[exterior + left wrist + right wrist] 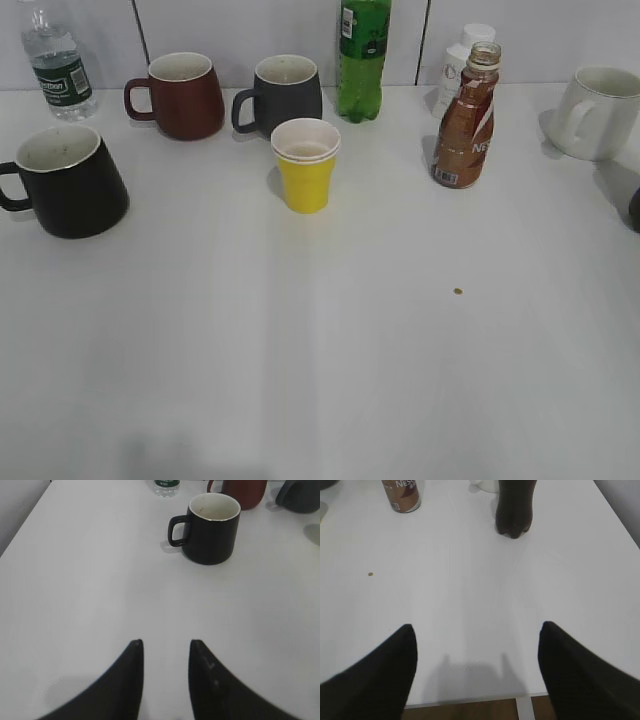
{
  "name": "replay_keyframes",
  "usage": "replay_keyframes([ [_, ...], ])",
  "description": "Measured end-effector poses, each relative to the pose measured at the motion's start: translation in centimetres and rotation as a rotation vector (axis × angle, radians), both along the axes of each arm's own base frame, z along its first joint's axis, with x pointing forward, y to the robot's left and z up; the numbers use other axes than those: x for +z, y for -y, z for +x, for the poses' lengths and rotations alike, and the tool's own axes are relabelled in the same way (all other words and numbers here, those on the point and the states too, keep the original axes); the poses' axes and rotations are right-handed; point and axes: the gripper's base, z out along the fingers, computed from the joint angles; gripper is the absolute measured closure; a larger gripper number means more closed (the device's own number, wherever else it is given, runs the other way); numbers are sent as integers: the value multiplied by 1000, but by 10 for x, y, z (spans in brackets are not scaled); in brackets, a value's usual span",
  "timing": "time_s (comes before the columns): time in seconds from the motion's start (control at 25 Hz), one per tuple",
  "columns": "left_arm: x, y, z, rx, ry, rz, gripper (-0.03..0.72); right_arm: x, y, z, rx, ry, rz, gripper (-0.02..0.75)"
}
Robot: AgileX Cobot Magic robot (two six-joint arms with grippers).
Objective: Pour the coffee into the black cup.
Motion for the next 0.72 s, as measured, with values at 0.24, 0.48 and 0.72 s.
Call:
replay_keyframes([
  [0.24, 0, 0, 0, 0, 0, 0, 450, 0, 0, 0, 0, 0, 0, 149],
  [0.48, 0, 0, 0, 1, 0, 1, 450, 0, 0, 0, 0, 0, 0, 149],
  [0.72, 0, 0, 0, 1, 0, 1, 450, 0, 0, 0, 0, 0, 0, 149],
])
